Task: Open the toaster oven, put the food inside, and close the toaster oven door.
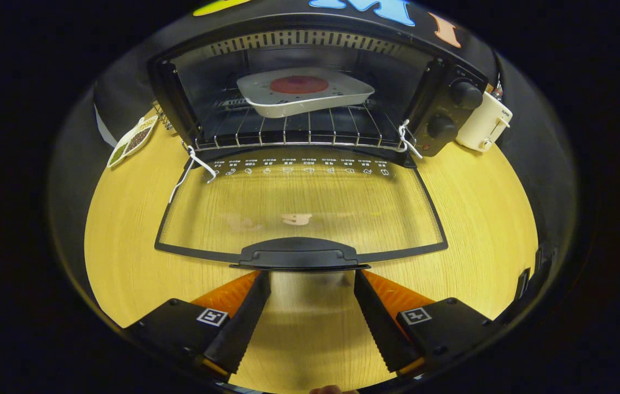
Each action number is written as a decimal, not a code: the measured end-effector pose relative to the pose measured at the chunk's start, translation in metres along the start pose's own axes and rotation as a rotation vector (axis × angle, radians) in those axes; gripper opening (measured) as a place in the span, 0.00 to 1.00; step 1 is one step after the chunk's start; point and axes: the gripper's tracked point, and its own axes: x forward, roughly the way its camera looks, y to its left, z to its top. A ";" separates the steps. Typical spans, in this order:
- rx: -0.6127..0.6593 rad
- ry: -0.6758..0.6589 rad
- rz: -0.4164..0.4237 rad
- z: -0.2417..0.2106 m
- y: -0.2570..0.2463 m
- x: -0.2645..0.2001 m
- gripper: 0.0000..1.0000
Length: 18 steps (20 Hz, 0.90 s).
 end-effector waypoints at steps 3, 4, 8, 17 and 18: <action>-0.006 0.004 -0.002 0.001 0.000 -0.001 0.98; -0.005 0.002 0.000 0.001 0.000 -0.003 0.99; -0.010 -0.031 0.001 0.004 -0.001 -0.017 0.98; -0.006 -0.147 0.022 0.022 0.004 -0.052 0.98; -0.008 -0.183 0.028 0.028 0.007 -0.057 0.98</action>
